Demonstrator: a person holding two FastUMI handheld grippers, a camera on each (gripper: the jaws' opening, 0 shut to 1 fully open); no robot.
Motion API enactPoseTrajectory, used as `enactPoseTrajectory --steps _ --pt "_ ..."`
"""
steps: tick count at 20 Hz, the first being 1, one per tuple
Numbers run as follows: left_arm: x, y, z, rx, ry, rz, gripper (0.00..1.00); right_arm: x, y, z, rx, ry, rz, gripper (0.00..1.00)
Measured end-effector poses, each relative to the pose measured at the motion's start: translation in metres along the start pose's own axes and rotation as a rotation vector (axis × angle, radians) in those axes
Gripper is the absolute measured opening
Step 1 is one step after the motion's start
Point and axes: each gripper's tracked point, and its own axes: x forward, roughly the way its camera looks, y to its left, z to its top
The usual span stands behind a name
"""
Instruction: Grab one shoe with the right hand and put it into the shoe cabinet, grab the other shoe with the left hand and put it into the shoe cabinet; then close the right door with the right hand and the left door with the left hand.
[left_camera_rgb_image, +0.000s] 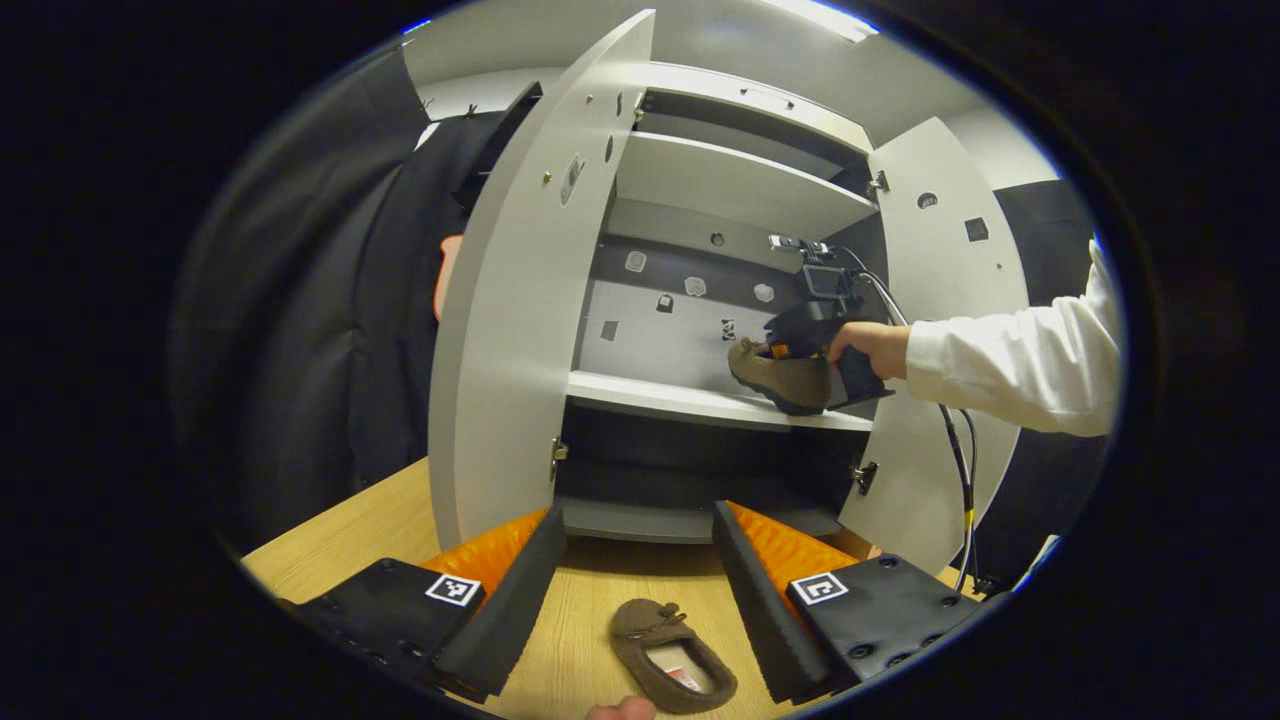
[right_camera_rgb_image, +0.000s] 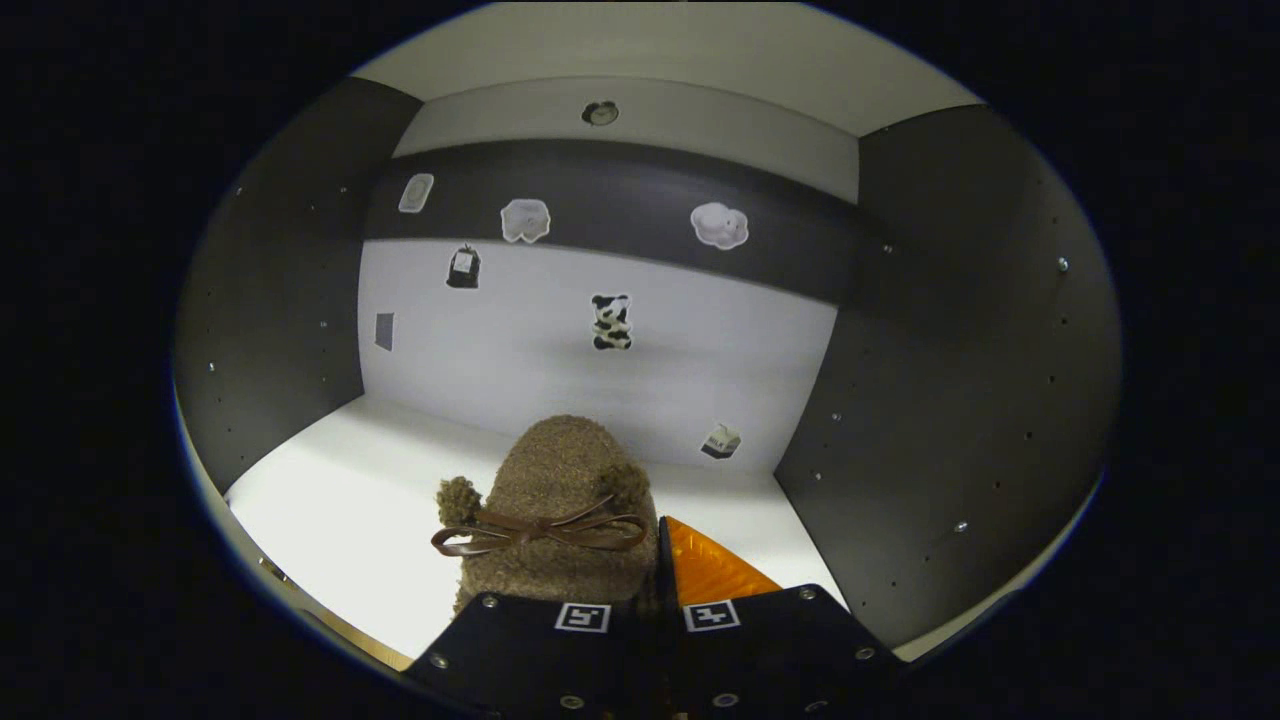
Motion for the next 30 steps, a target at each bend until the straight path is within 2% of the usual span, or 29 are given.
enactPoseTrajectory --steps 3,4,6,7,8,9,11,14,16,22,23,26,28,29,30 --pt "-0.004 0.007 0.004 0.009 -0.011 0.062 0.96 -0.003 -0.003 -0.003 -0.034 -0.003 -0.011 0.17" --pt "-0.004 0.005 0.003 0.005 -0.01 0.069 0.94 -0.006 -0.006 -0.002 -0.035 -0.009 -0.011 0.2" --pt "-0.005 -0.001 0.001 0.0 -0.001 0.073 0.96 -0.013 -0.011 -0.004 -0.019 -0.006 0.002 0.32" --pt "-0.006 -0.004 0.0 0.003 0.001 0.071 0.94 -0.017 -0.011 -0.007 -0.003 0.008 0.023 0.5" --pt "-0.007 -0.009 0.0 0.007 -0.002 0.068 0.94 -0.021 -0.012 -0.01 0.014 0.02 0.038 0.62" --pt "-0.007 -0.011 0.001 0.014 -0.005 0.067 0.97 -0.026 -0.014 -0.014 0.031 0.032 0.051 0.77" --pt "-0.008 -0.016 -0.001 0.026 -0.007 0.067 0.97 -0.037 -0.021 -0.02 0.045 0.05 0.063 0.91" --pt "-0.009 -0.021 -0.002 0.025 -0.004 0.074 0.96 -0.026 -0.017 -0.004 0.099 0.01 0.075 0.93" --pt "-0.009 -0.025 -0.003 0.015 0.007 0.068 0.97 -0.007 -0.022 -0.01 0.095 0.047 0.042 0.94" --pt "-0.009 -0.026 -0.008 0.03 0.016 0.068 0.97 -0.049 -0.028 -0.012 0.145 0.022 0.092 0.94" --pt "-0.009 -0.026 -0.009 0.032 0.018 0.072 0.94 -0.045 -0.024 -0.008 0.183 0.034 0.109 0.94" --pt "-0.004 -0.034 -0.012 0.024 0.036 0.056 0.97 -0.026 -0.022 -0.019 0.231 0.141 0.113 0.94" --pt "-0.005 -0.035 -0.011 0.025 0.027 0.054 0.99 -0.033 -0.021 -0.028 0.236 0.165 0.14 0.95" --pt "-0.005 -0.036 -0.013 0.023 0.03 0.054 0.94 -0.042 -0.025 -0.025 0.251 0.146 0.147 0.95" --pt "-0.005 -0.037 -0.014 0.023 0.034 0.053 0.97 -0.05 -0.028 -0.022 0.262 0.13 0.151 0.95"
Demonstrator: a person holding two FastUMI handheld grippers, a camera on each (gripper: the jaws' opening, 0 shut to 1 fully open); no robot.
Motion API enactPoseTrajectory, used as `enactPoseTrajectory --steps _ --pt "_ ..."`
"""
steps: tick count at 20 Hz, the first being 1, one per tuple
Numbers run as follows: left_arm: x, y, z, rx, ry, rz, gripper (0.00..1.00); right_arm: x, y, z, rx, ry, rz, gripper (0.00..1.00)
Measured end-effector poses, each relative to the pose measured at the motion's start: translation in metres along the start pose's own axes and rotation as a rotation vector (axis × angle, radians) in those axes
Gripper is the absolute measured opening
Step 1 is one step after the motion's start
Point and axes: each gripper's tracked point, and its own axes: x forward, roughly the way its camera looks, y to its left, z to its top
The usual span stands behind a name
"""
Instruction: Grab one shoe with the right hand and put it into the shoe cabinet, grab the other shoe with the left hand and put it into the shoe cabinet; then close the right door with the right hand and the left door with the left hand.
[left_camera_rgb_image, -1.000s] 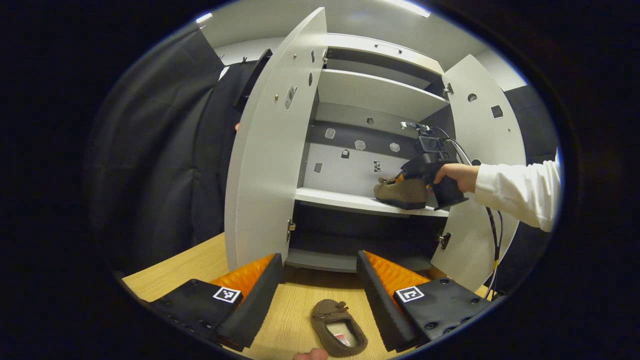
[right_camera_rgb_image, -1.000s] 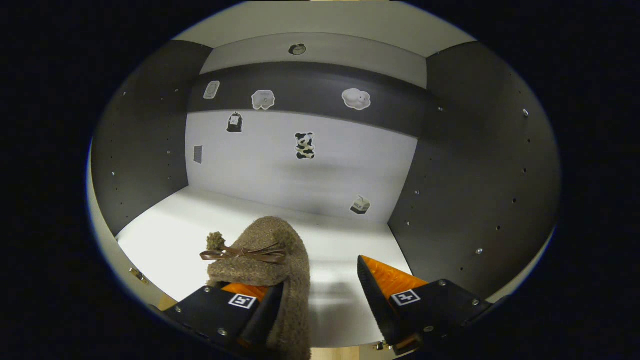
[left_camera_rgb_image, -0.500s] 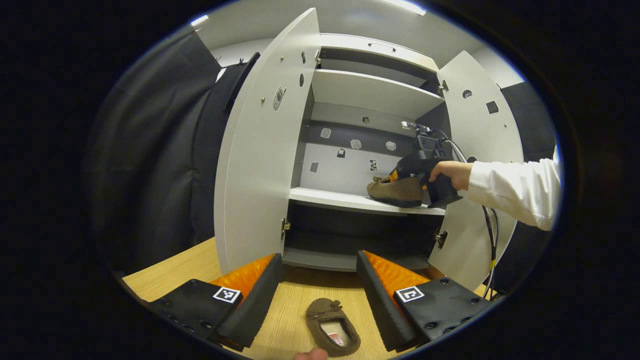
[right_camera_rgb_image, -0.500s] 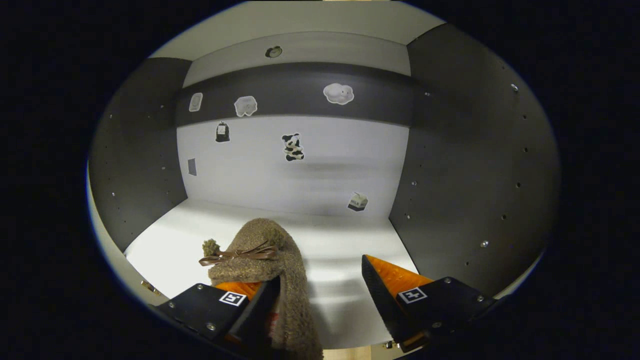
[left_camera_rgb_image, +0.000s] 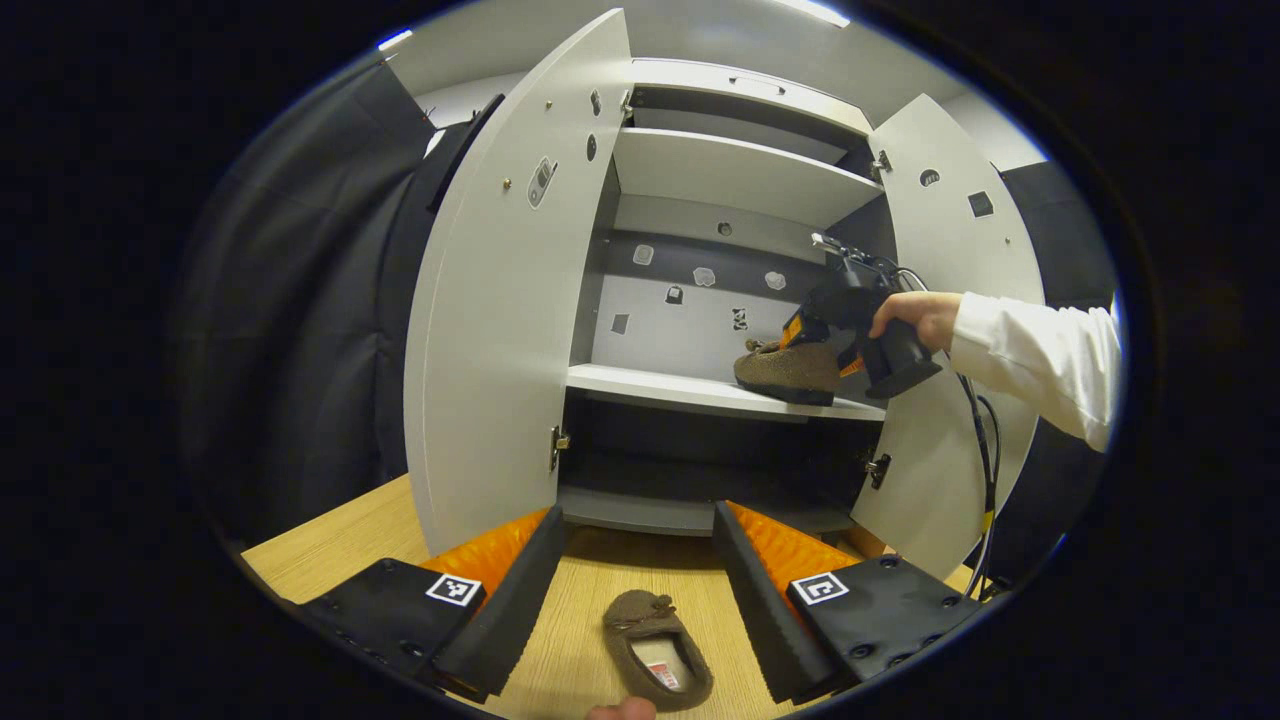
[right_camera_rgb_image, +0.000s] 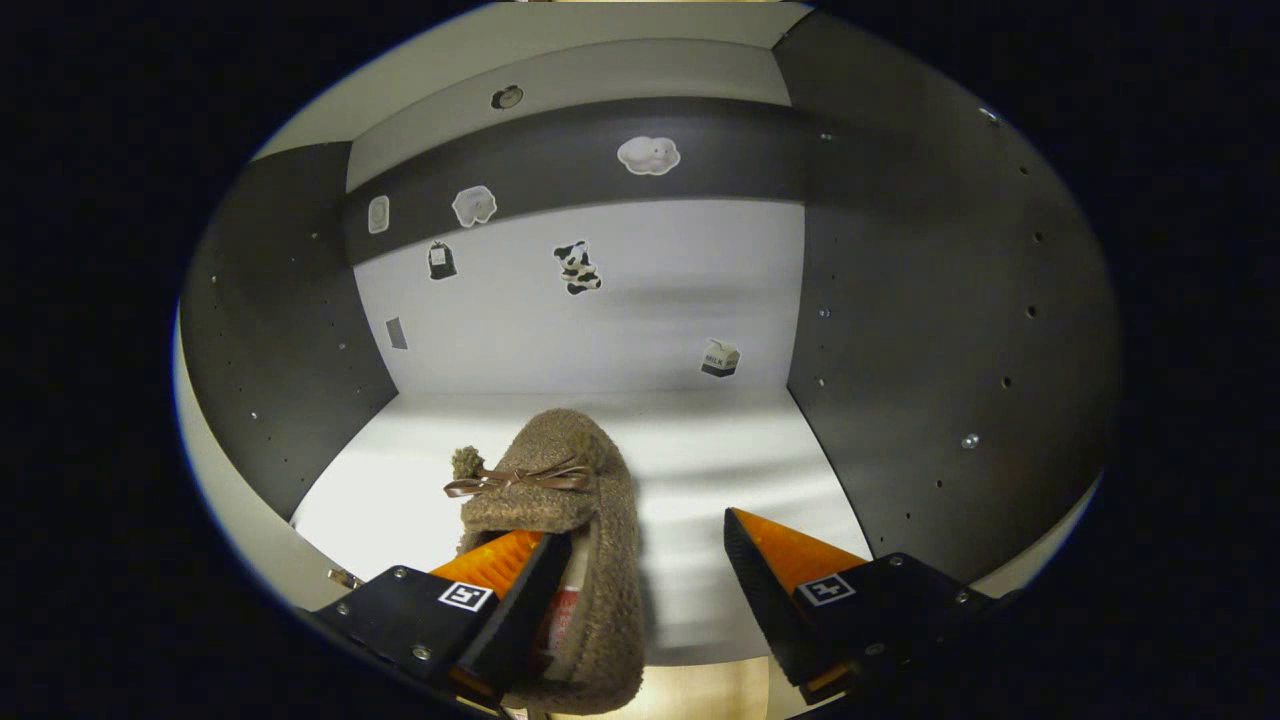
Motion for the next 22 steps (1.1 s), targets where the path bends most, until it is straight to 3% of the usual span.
enactPoseTrajectory --steps 5,10,12,14,15,18,22 --pt "0.004 -0.006 0.001 0.0 -0.002 -0.003 0.97 -0.071 0.021 0.028 -0.054 -0.178 0.071 0.94" --pt "0.009 -0.013 0.011 0.02 -0.015 -0.013 0.97 -0.156 0.049 0.025 -0.099 -0.327 0.161 0.94" --pt "0.009 -0.017 0.007 0.026 0.0 -0.018 0.94 -0.187 0.05 0.01 -0.127 -0.372 0.174 0.93" --pt "0.006 -0.019 -0.002 0.027 0.028 -0.01 0.96 -0.215 0.044 -0.009 -0.152 -0.424 0.165 0.94" --pt "0.005 -0.018 -0.008 0.035 0.043 -0.002 0.97 -0.226 0.043 -0.024 -0.168 -0.439 0.168 0.89" --pt "-0.003 -0.019 -0.031 0.066 0.103 0.016 0.94 -0.25 0.038 -0.076 -0.179 -0.44 0.184 0.98" --pt "-0.008 -0.019 -0.079 0.062 0.223 0.016 0.97 -0.267 0.017 -0.131 -0.17 -0.455 0.147 0.94"
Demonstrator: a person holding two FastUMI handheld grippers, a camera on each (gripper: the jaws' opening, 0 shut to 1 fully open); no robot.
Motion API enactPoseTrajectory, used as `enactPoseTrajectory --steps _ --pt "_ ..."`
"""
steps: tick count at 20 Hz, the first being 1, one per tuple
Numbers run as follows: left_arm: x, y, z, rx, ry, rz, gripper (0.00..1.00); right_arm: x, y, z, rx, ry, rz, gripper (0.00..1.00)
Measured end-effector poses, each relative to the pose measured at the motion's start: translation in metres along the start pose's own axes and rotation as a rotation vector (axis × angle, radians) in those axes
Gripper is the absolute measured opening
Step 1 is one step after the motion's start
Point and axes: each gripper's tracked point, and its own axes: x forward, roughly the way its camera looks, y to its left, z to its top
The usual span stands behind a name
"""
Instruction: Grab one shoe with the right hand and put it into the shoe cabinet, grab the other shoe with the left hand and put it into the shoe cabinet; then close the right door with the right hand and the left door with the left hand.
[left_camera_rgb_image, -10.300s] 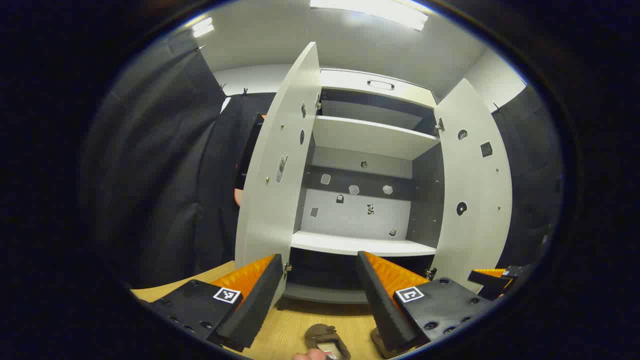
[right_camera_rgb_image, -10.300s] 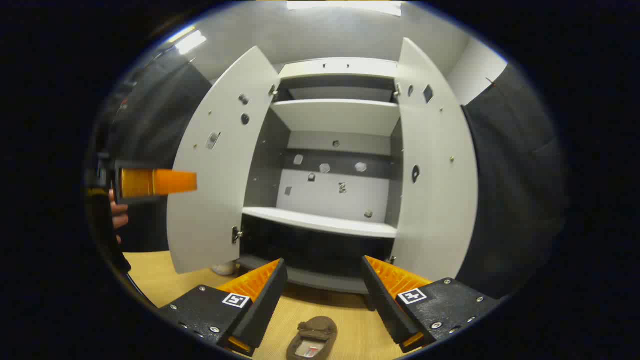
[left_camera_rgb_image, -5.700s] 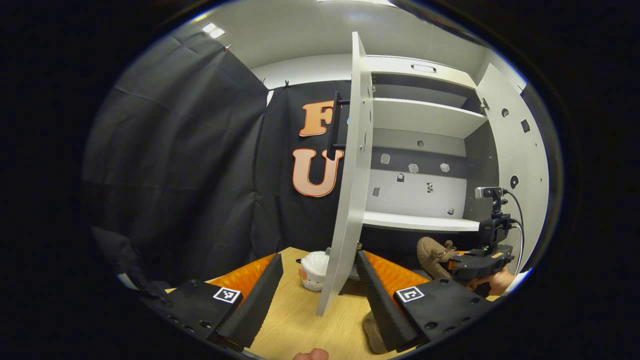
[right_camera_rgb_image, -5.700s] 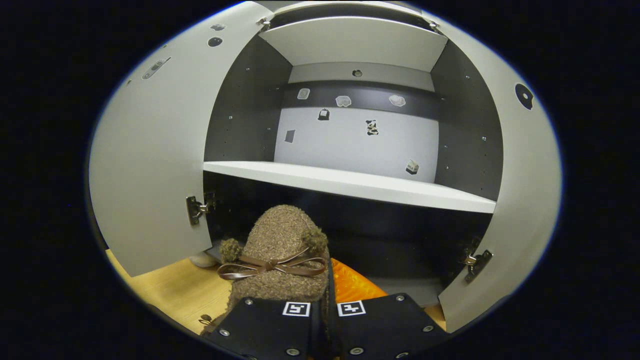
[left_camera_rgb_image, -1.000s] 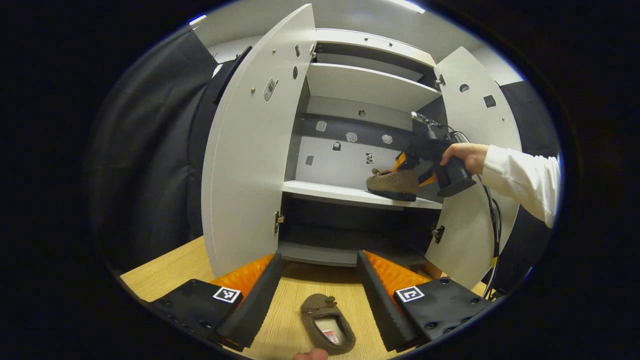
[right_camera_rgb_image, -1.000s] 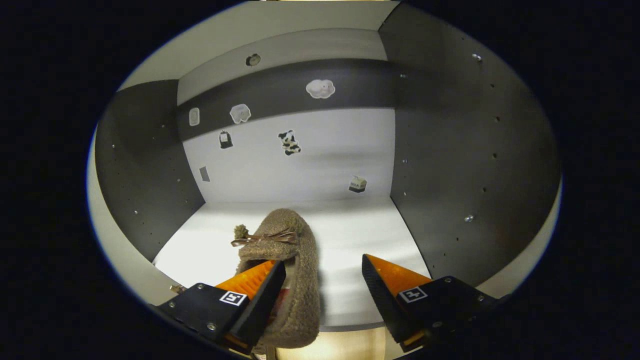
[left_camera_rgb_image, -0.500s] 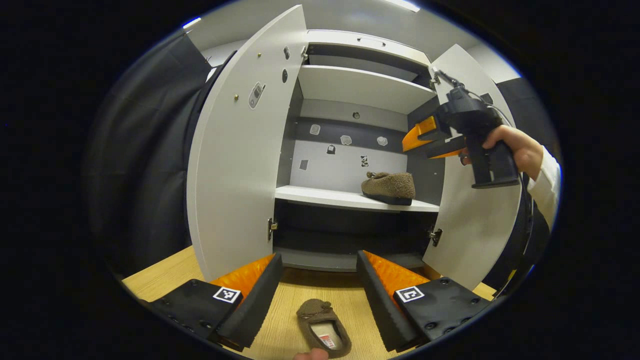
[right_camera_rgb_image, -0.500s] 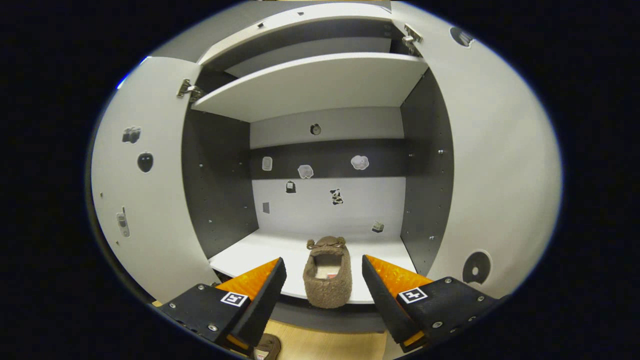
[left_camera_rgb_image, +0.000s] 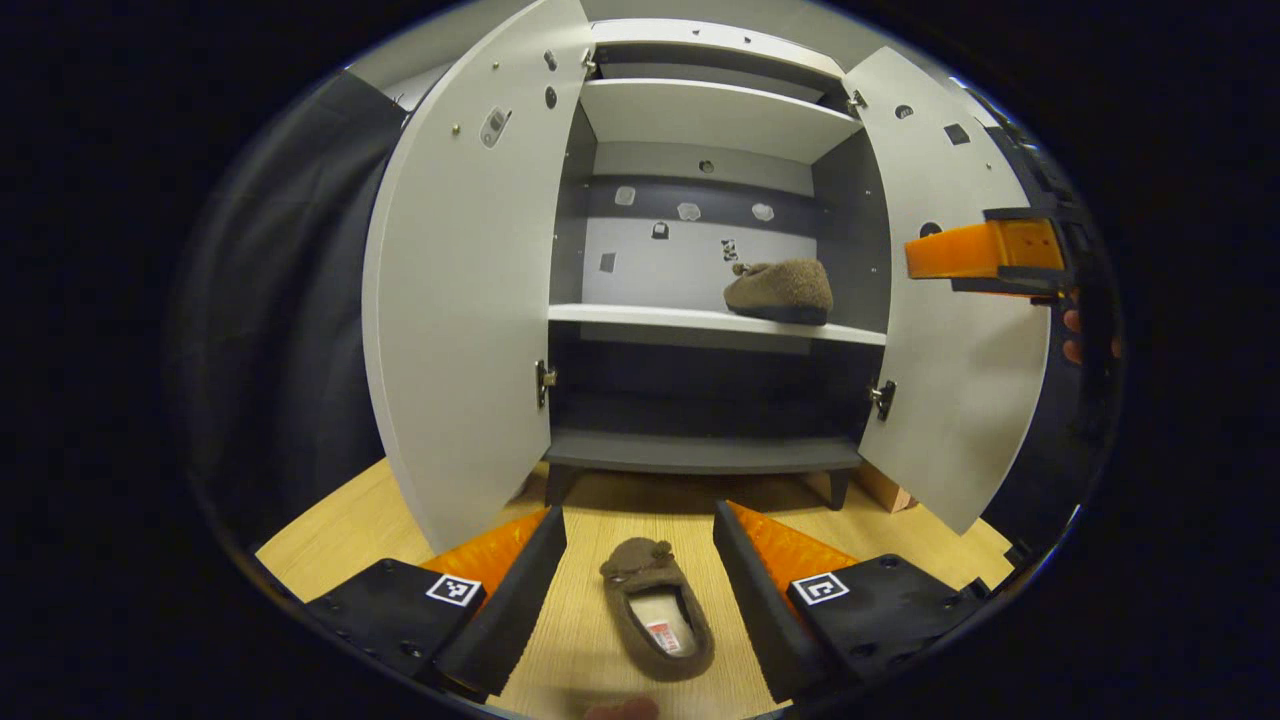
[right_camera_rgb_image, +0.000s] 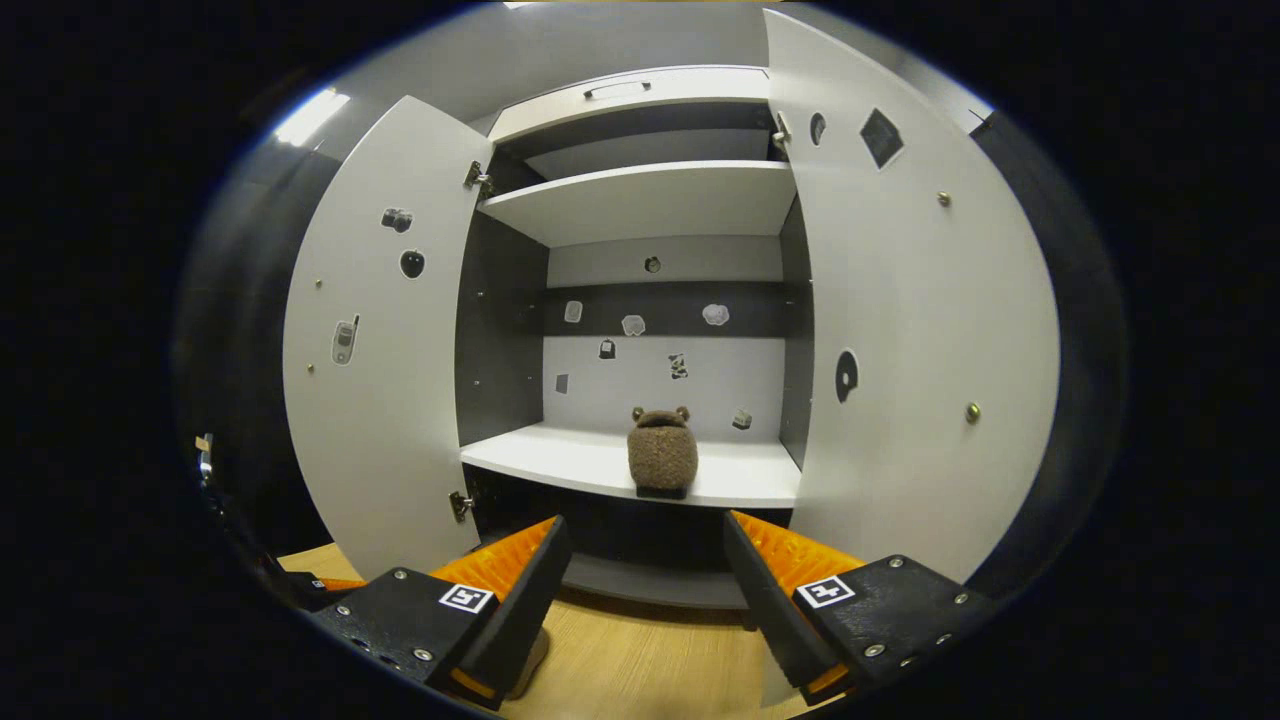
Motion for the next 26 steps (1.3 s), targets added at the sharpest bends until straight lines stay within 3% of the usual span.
enactPoseTrajectory --steps 4,11,15,16,17,20,26 --pt "0.023 -0.002 -0.061 -0.009 0.175 -0.062 0.97 -0.03 0.005 -0.015 0.007 -0.026 0.02 0.94" --pt "0.078 0.04 -0.142 0.055 0.335 0.002 0.98 -0.051 -0.003 -0.007 0.017 -0.053 -0.027 0.94" --pt "0.112 0.048 -0.16 0.056 0.343 0.015 1.0 -0.049 -0.011 -0.012 -0.015 -0.03 -0.068 0.94" --pt "0.118 0.05 -0.161 0.062 0.337 0.022 1.0 -0.049 -0.015 -0.018 -0.038 -0.015 -0.084 0.99" --pt "0.125 0.051 -0.16 0.074 0.335 0.024 1.0 -0.05 -0.015 -0.021 -0.049 -0.004 -0.09 0.94" --pt "0.133 0.046 -0.162 0.077 0.331 -0.004 0.99 -0.048 -0.012 -0.021 -0.051 0.0 -0.095 0.94" --pt "0.138 0.03 -0.152 0.103 0.307 -0.066 0.23 -0.044 -0.002 -0.017 -0.072 -0.02 -0.08 0.94"
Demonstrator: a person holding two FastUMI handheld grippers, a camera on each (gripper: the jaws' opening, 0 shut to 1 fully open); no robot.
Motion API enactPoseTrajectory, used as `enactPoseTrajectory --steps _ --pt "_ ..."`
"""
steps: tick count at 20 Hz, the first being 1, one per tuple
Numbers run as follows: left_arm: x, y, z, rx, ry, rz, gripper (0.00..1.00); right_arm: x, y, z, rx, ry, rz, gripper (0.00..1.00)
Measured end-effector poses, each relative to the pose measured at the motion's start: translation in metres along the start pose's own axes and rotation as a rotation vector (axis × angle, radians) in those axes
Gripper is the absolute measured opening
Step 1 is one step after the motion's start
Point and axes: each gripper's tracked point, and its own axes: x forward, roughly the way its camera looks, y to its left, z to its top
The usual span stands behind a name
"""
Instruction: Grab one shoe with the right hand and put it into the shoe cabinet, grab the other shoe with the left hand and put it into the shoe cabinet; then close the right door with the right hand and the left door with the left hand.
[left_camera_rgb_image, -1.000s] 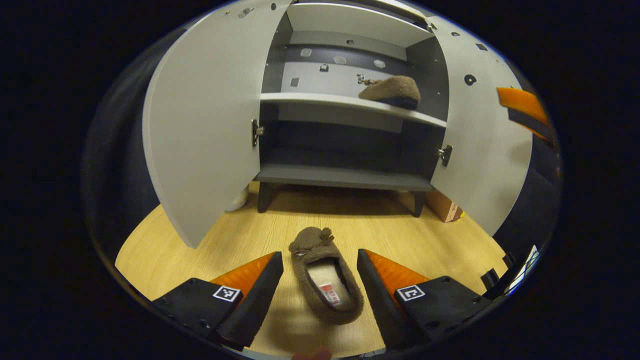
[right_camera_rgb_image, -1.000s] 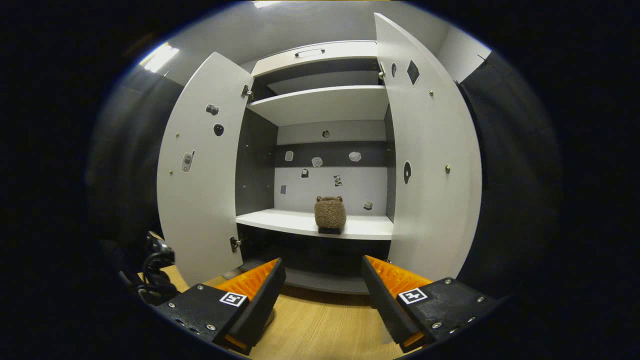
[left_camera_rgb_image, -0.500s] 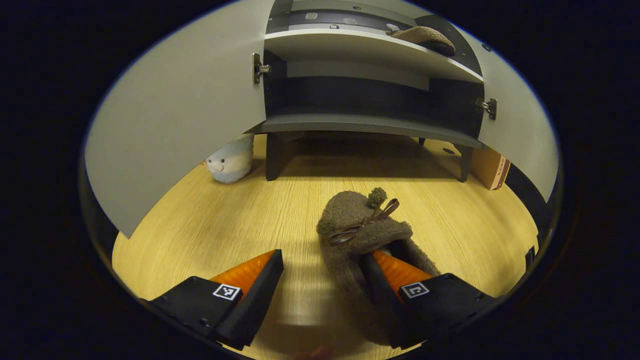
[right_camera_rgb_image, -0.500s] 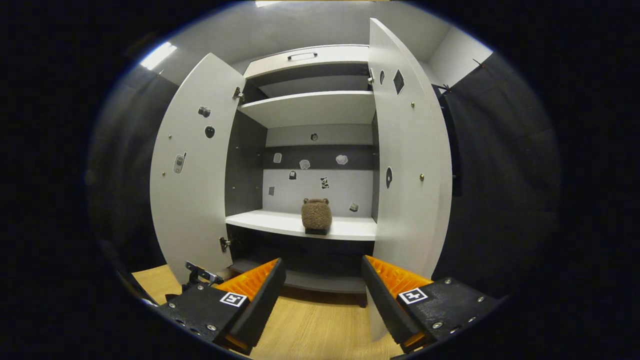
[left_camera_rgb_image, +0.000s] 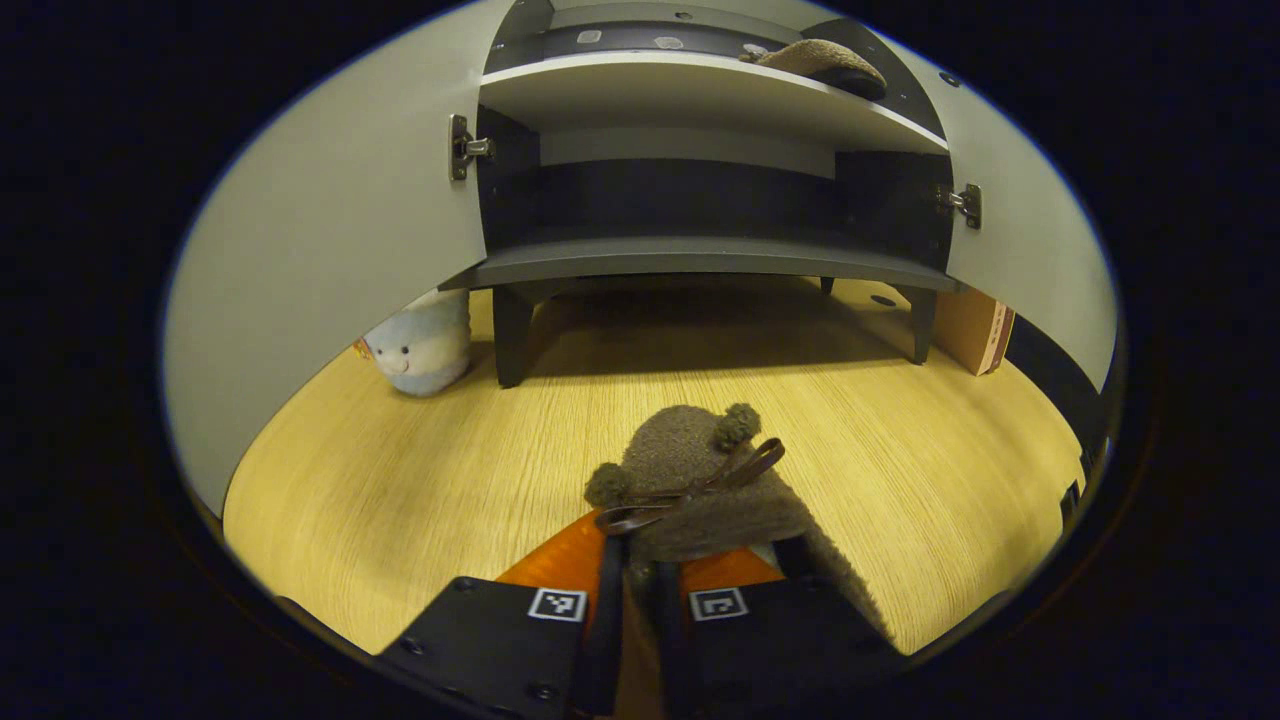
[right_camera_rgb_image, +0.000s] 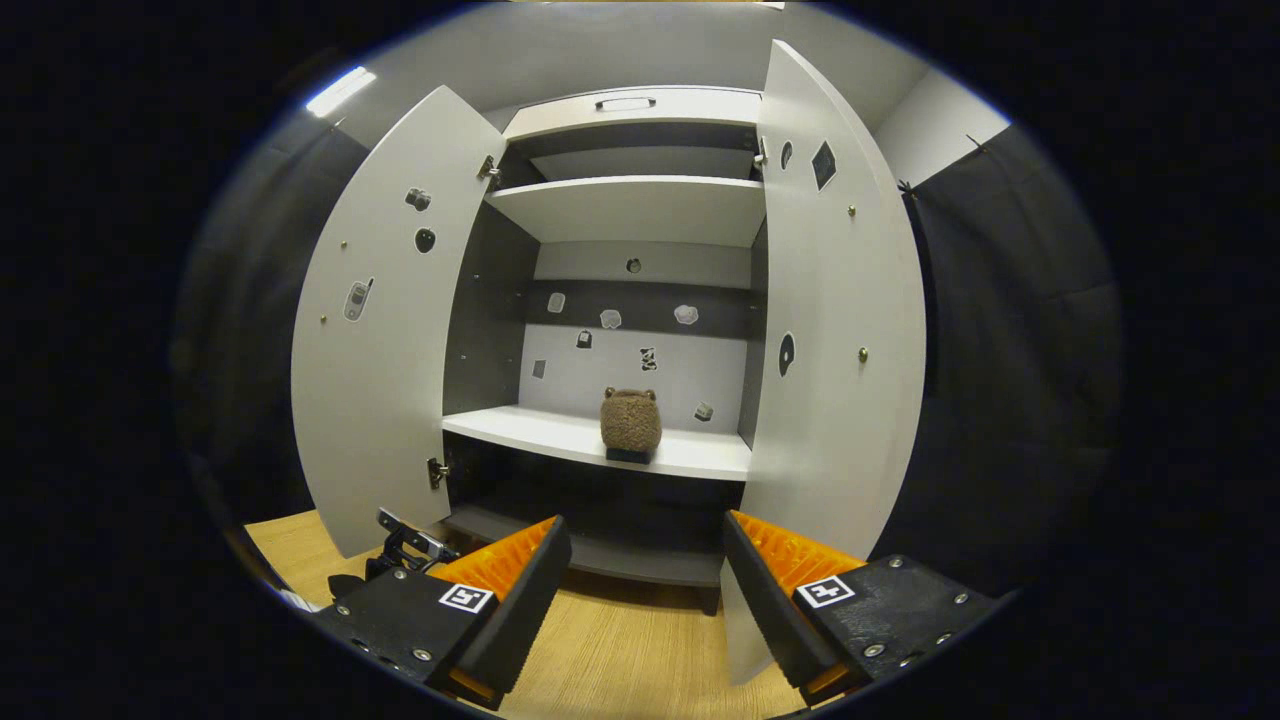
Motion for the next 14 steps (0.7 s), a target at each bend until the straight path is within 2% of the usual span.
enactPoseTrajectory --steps 2,5,7,8,11,14 --pt "-0.018 -0.008 0.009 -0.018 -0.018 -0.024 0.2 0.001 0.004 0.002 -0.007 -0.014 0.009 0.94" --pt "-0.061 -0.003 0.049 -0.03 -0.082 0.011 0.2 0.002 0.009 0.006 -0.013 -0.035 0.022 0.94" --pt "-0.095 0.004 0.084 -0.028 -0.074 0.074 0.2 0.004 0.012 0.007 -0.016 -0.041 0.026 0.94" --pt "-0.116 0.002 0.102 -0.026 -0.108 0.095 0.2 0.004 0.013 0.007 -0.017 -0.042 0.027 0.94" --pt "-0.154 0.005 0.211 -0.046 -0.21 0.103 0.2 0.002 0.018 0.011 0.0 -0.056 0.035 0.94" --pt "-0.168 0.006 0.322 -0.072 -0.307 0.081 0.19 0.001 0.014 0.014 -0.001 -0.067 0.025 0.94"
